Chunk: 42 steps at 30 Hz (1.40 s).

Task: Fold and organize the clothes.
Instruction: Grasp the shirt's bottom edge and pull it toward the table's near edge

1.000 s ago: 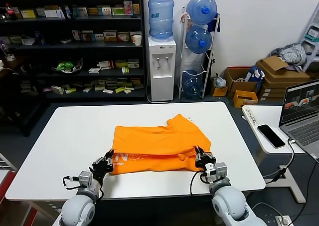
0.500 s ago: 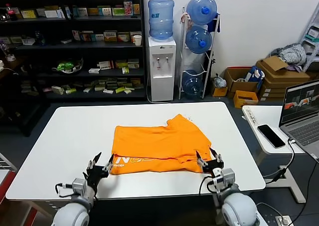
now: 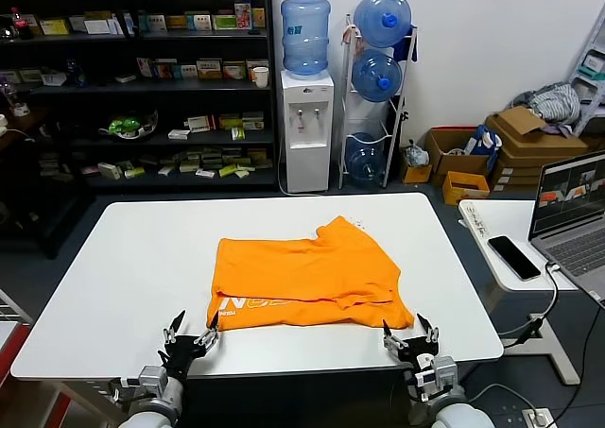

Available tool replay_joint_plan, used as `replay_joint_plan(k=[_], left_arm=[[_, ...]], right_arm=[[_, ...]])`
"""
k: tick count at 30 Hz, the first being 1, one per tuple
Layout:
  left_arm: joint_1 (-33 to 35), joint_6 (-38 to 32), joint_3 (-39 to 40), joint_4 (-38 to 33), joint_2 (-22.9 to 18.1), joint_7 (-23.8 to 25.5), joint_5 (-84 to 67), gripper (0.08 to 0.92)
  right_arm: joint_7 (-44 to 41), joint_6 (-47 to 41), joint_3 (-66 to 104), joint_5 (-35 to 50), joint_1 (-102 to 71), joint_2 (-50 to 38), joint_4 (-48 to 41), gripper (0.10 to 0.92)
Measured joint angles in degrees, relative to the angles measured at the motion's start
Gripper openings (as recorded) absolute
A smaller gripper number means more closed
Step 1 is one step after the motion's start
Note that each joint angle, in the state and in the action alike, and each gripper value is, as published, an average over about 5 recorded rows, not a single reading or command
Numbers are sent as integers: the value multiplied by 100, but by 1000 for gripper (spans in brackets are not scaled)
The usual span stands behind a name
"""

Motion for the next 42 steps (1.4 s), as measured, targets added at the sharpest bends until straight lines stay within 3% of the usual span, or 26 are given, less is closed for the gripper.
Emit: replay_joint_plan(k=[4, 21, 25, 28, 36, 42], left_arm=[[-25, 2, 24, 66, -65, -14, 0, 724], [-2, 201, 143, 131, -221, -75, -65, 212], [33, 234, 110, 50, -188, -138, -129, 106], [109, 288, 82, -95, -107, -213, -196, 92], [701, 513, -9, -802, 275, -426, -434, 92], [1179, 670, 1, -1266, 391, -488, -492, 184]], right_arm=[[-13, 45, 0, 27, 10, 25, -62, 606], [122, 188, 36, 94, -144, -33, 23, 137], [188, 183, 67, 144, -245, -123, 141, 125], [246, 158, 108, 208, -382, -250, 297, 125], [303, -20, 248, 403, -934, -667, 855, 134], [355, -227, 292, 522, -1217, -860, 1257, 259]])
